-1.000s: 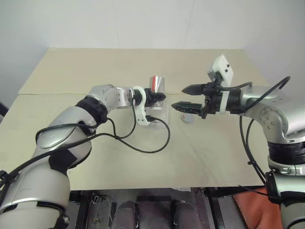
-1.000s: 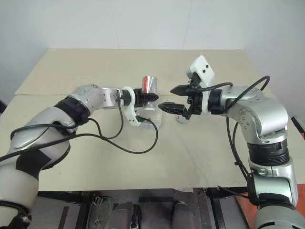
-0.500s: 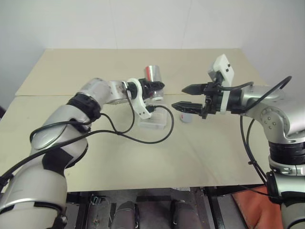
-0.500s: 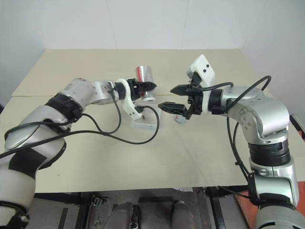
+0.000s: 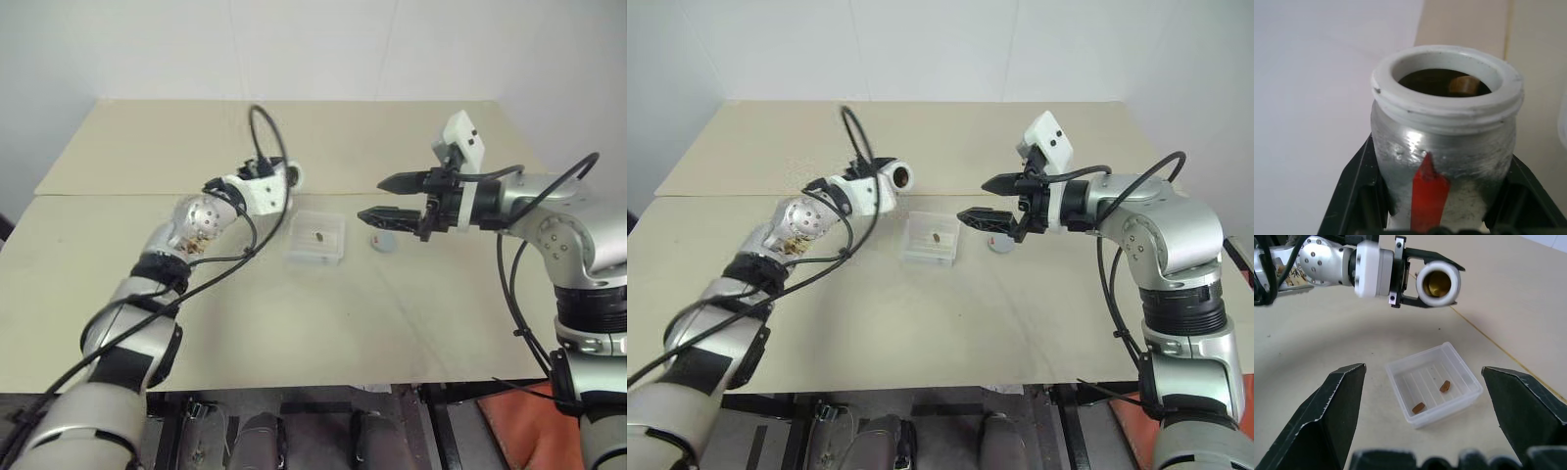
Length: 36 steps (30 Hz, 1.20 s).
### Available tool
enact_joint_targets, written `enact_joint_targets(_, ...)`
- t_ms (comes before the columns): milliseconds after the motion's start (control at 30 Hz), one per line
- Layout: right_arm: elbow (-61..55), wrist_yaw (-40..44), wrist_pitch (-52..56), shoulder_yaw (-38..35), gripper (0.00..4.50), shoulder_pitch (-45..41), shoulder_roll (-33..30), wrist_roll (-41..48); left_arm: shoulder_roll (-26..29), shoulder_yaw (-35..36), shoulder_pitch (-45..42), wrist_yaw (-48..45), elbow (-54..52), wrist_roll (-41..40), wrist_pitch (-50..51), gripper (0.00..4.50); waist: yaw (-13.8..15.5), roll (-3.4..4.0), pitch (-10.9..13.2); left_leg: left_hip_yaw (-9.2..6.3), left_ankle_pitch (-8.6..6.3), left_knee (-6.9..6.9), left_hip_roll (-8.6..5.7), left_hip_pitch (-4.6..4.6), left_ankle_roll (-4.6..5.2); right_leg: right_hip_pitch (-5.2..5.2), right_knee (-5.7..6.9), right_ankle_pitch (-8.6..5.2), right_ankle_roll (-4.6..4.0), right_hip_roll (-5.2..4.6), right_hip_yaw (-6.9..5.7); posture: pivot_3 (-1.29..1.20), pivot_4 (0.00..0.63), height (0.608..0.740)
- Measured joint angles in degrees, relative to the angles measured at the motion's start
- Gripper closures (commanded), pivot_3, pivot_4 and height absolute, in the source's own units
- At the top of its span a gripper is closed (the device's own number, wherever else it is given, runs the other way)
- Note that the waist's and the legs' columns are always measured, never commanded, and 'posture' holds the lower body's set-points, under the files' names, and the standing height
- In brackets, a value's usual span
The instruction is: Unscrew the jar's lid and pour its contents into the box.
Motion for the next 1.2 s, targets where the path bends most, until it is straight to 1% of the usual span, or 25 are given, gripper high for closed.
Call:
enact_joint_targets(100, 0.7, 1.0, -0.7, 0.2, 0.04, -0.2, -0.4, -0.5, -1.6, 6.4, 4.5, -5.2, -8.1, -9.9, 11.9, 2.54, -0.3, 0.00, 0.0, -0.02, 0.00, 0.00, 0.00, 0.09, 0.00, 0.11, -0.01, 0.00, 0.00, 0.00, 0.00, 0.00, 0.150, 0.740)
enact_joint_targets(200, 1.2, 1.9, -1.0, 0.6, 0.04, -0.3, -0.6, -1.0, -2.6, 10.1, 8.4, -7.6, -14.4, -15.7, 21.5, 2.54, -0.4, 0.00, 0.0, -0.04, 0.00, 0.00, 0.00, 0.18, -0.01, 0.21, 0.00, 0.00, 0.00, 0.00, -0.01, 0.00, 0.150, 0.740)
enact_joint_targets(267, 1.6, 2.3, -1.0, 1.1, 0.04, -0.4, -0.6, -1.2, -3.5, 12.4, 10.6, -7.5, -17.3, -18.6, 26.1, 2.54, -0.4, 0.00, 0.0, -0.05, 0.01, 0.00, -0.01, 0.22, -0.01, 0.26, -0.01, 0.00, 0.00, 0.00, -0.01, 0.00, 0.150, 0.740)
enact_joint_targets(400, 2.1, 2.4, -1.2, 1.4, 0.04, -0.5, -0.4, -1.8, -6.9, 17.5, 14.4, -3.3, -20.0, -23.0, 32.4, 2.54, -0.4, 0.00, 0.0, -0.07, 0.00, 0.00, -0.02, 0.25, -0.01, 0.29, -0.03, 0.00, 0.00, 0.00, -0.01, 0.00, 0.150, 0.740)
enact_joint_targets(533, 2.1, 2.4, -1.2, 1.4, 0.04, -0.6, -0.4, -1.9, -8.5, 19.0, 17.4, -1.1, -20.5, -23.2, 31.8, 2.54, -0.3, 0.00, 0.0, -0.07, 0.02, 0.00, -0.03, 0.25, -0.03, 0.31, -0.04, 0.01, -0.01, 0.00, -0.02, 0.00, 0.150, 0.740)
enact_joint_targets(667, 2.1, 2.3, -1.2, 1.4, 0.04, -0.6, -0.4, -1.9, -10.1, 19.5, 19.0, 0.2, -20.1, -23.1, 27.9, 2.54, -0.1, 0.00, 0.0, -0.07, 0.02, -0.01, -0.03, 0.26, -0.03, 0.33, -0.08, 0.01, -0.02, 0.00, -0.03, 0.00, 0.150, 0.740)
enact_joint_targets(867, 1.1, 2.0, -1.1, 1.4, 0.04, -0.1, -0.4, -1.7, -11.3, 19.5, 19.2, 0.1, -17.7, -23.1, 23.6, 2.54, 0.1, 0.00, 0.0, -0.07, 0.02, -0.01, -0.04, 0.30, -0.03, 0.36, -0.07, 0.01, -0.02, 0.00, -0.03, 0.00, 0.150, 0.740)
enact_joint_targets(1033, -0.4, 1.3, -1.0, 1.3, 0.04, 0.6, -0.4, -1.0, -11.4, 19.7, 18.9, 0.2, -16.4, -23.2, 22.9, 2.54, 0.1, 0.00, 0.0, -0.07, 0.00, -0.03, -0.03, 0.49, -0.01, 0.53, -0.10, 0.02, -0.02, 0.00, -0.02, 0.00, 0.150, 0.740)
enact_joint_targets(1067, -0.6, 1.2, -0.9, 1.3, 0.00, 0.7, -0.4, -1.0, -11.5, 19.8, 18.9, 0.2, -16.3, -23.2, 22.9, 1.78, 0.1, 0.00, 0.0, -0.07, 0.00, -0.05, -0.03, 0.55, 0.00, 0.58, -0.11, 0.02, -0.02, 0.00, -0.02, 0.00, 0.150, 0.740)
enact_joint_targets(1200, -1.0, 0.8, -0.9, 1.2, 0.00, 1.1, -0.4, -0.8, -11.4, 19.9, 19.8, 0.2, -15.4, -23.1, 24.8, 0.54, 0.1, 0.00, 0.0, -0.06, -0.01, -0.08, -0.03, 0.52, 0.02, 0.54, -0.14, 0.02, -0.02, 0.00, -0.01, 0.00, 0.150, 0.740)
